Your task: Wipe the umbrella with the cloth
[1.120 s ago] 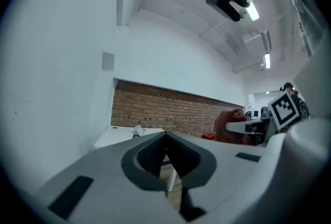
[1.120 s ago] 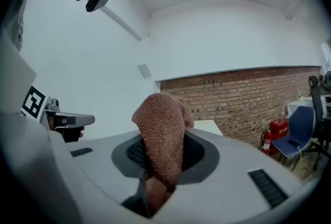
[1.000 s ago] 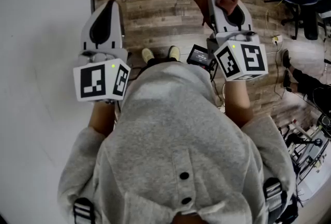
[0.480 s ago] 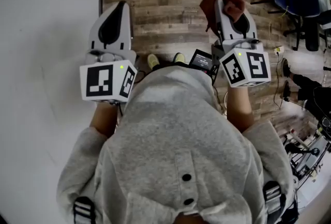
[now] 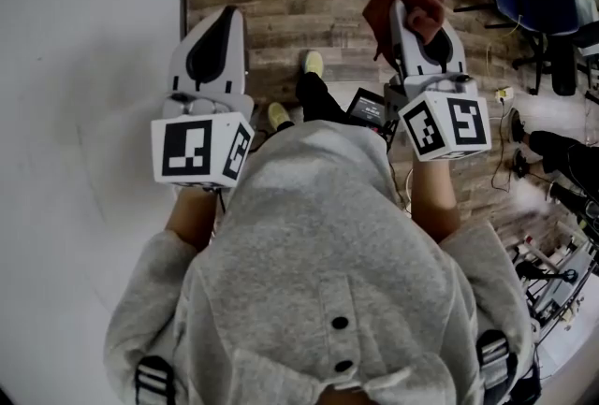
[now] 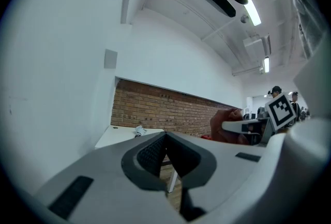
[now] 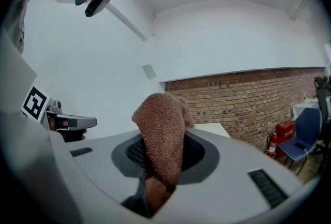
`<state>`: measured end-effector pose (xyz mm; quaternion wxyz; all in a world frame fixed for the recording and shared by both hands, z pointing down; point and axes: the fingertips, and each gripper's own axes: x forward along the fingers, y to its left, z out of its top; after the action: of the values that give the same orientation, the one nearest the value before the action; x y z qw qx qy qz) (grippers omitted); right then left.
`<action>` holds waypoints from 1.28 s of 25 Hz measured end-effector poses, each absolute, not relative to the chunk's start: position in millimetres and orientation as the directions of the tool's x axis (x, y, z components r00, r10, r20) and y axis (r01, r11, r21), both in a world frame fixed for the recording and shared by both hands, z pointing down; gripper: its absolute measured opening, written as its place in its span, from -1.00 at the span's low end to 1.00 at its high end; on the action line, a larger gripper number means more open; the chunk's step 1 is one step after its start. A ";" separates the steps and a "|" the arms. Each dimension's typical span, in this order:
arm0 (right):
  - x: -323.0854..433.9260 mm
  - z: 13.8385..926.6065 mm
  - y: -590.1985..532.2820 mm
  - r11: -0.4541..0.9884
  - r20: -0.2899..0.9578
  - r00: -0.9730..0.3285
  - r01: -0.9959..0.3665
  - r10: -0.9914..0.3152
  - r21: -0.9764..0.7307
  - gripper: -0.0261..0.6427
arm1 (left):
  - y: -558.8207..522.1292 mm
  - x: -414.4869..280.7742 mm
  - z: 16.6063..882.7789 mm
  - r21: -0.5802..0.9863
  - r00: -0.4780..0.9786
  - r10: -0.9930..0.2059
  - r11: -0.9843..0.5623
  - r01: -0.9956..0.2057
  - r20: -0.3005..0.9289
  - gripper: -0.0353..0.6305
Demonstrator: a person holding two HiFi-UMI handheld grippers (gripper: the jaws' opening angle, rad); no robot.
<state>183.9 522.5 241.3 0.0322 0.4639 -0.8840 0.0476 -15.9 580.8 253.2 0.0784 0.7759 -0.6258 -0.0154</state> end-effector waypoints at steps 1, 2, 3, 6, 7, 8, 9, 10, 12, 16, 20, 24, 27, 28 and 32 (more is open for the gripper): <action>183.7 242.4 518.5 0.566 0.100 -0.568 -0.823 -0.817 -0.055 -0.61 | 577.8 -15.7 254.2 0.140 0.215 -0.974 -0.204 -0.969 0.075 -0.85; 182.8 243.9 514.0 0.567 0.099 -0.569 -0.822 -0.816 -0.055 -0.61 | 574.1 -16.0 255.9 0.138 0.214 -0.974 -0.202 -0.970 0.076 -0.85; 181.8 245.6 509.6 0.569 0.097 -0.571 -0.821 -0.815 -0.053 -0.61 | 570.5 -16.2 257.4 0.135 0.212 -0.974 -0.200 -0.970 0.077 -0.85; 177.5 252.1 498.7 0.580 0.096 -0.582 -0.813 -0.808 -0.049 -0.61 | 561.5 -17.1 262.2 0.128 0.202 -0.976 -0.191 -0.973 0.079 -0.85; 175.6 253.7 494.0 0.584 0.095 -0.586 -0.810 -0.805 -0.050 -0.61 | 557.0 -17.8 263.8 0.126 0.200 -0.976 -0.190 -0.974 0.080 -0.85; 174.3 254.7 488.8 0.587 0.092 -0.589 -0.808 -0.803 -0.052 -0.61 | 551.7 -17.9 265.1 0.125 0.200 -0.976 -0.188 -0.974 0.083 -0.85; 173.8 255.5 483.4 0.589 0.090 -0.592 -0.806 -0.801 -0.056 -0.61 | 546.1 -17.3 266.3 0.125 0.199 -0.976 -0.188 -0.974 0.088 -0.85; 173.9 256.7 477.5 0.591 0.090 -0.594 -0.804 -0.799 -0.060 -0.61 | 540.3 -16.3 267.9 0.127 0.200 -0.975 -0.187 -0.974 0.093 -0.85; 174.1 261.4 464.2 0.593 0.095 -0.596 -0.803 -0.797 -0.066 -0.61 | 527.1 -15.4 273.0 0.133 0.202 -0.974 -0.188 -0.973 0.101 -0.85; 177.4 268.5 428.6 0.585 0.102 -0.589 -0.808 -0.802 -0.072 -0.61 | 490.6 -12.7 277.5 0.131 0.210 -0.971 -0.195 -0.972 0.113 -0.85; 182.6 272.9 380.6 0.587 0.109 -0.591 -0.807 -0.800 -0.070 -0.61 | 441.4 -7.1 278.2 0.126 0.208 -0.970 -0.192 -0.973 0.124 -0.85; 187.0 274.0 338.1 0.589 0.111 -0.592 -0.806 -0.798 -0.060 -0.61 | 398.6 -2.0 276.1 0.120 0.205 -0.970 -0.190 -0.974 0.129 -0.85; 189.1 271.3 308.1 0.592 0.111 -0.593 -0.805 -0.798 -0.049 -0.61 | 368.6 2.5 272.9 0.114 0.207 -0.968 -0.192 -0.975 0.139 -0.85; 190.4 270.0 298.4 0.592 0.108 -0.594 -0.804 -0.797 -0.050 -0.61 | 358.6 4.5 271.5 0.111 0.207 -0.968 -0.192 -0.975 0.141 -0.85; 198.6 268.8 263.7 0.597 0.110 -0.599 -0.800 -0.793 -0.059 -0.61 | 322.0 13.8 268.7 0.103 0.204 -0.967 -0.190 -0.976 0.153 -0.85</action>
<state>198.6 263.7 268.8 0.0360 0.4461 -0.8928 0.0512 13.8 322.0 268.7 0.0888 0.7708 -0.6303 0.0266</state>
